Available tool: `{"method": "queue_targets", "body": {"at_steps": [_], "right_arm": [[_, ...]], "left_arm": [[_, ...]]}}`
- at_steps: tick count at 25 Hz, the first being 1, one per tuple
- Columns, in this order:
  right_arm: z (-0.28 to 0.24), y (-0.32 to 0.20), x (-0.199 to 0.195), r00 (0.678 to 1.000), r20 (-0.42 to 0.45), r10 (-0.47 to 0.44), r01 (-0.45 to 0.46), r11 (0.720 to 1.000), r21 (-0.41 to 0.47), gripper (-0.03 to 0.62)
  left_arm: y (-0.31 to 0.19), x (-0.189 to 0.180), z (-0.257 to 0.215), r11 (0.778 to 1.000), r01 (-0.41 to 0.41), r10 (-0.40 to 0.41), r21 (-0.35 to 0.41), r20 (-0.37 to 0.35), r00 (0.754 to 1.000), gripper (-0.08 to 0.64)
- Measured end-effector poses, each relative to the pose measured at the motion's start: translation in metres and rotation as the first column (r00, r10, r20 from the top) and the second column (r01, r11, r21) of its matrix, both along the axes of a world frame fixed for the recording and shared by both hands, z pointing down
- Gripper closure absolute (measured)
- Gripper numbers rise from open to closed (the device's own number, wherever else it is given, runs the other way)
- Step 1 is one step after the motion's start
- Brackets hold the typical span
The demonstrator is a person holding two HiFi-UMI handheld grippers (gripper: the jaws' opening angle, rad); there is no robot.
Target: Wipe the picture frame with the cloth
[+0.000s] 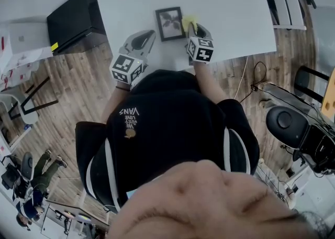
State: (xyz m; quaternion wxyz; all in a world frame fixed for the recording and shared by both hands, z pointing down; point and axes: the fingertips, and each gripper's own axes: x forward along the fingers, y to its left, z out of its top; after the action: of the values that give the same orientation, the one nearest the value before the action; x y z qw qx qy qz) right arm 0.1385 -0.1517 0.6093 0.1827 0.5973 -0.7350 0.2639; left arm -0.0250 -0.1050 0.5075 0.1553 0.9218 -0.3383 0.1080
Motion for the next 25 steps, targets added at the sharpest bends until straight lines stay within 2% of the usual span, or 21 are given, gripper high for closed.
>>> {"method": "queue_targets", "body": {"at_steps": [9,16,25], "right_arm": [[-0.011,0.001,-0.005,0.999,0.038,0.008,-0.009,1.0,0.023,0.543],[-0.027,0.002,-0.046,0.988,0.143,-0.066,0.06,0.997,0.048,0.543],[-0.029,0.011,-0.097,0.969,0.17,-0.177,0.171,0.984,0.051,0.543]], "left_arm": [[0.001,0.0,0.002,1.0,-0.004,0.004,0.001,0.002,1.0,0.54],[0.001,-0.003,0.0,1.0,0.006,-0.006,0.003,0.0,1.0,0.54],[0.007,-0.015,-0.001,1.0,0.029,-0.029,0.001,-0.001,1.0,0.54]]}}
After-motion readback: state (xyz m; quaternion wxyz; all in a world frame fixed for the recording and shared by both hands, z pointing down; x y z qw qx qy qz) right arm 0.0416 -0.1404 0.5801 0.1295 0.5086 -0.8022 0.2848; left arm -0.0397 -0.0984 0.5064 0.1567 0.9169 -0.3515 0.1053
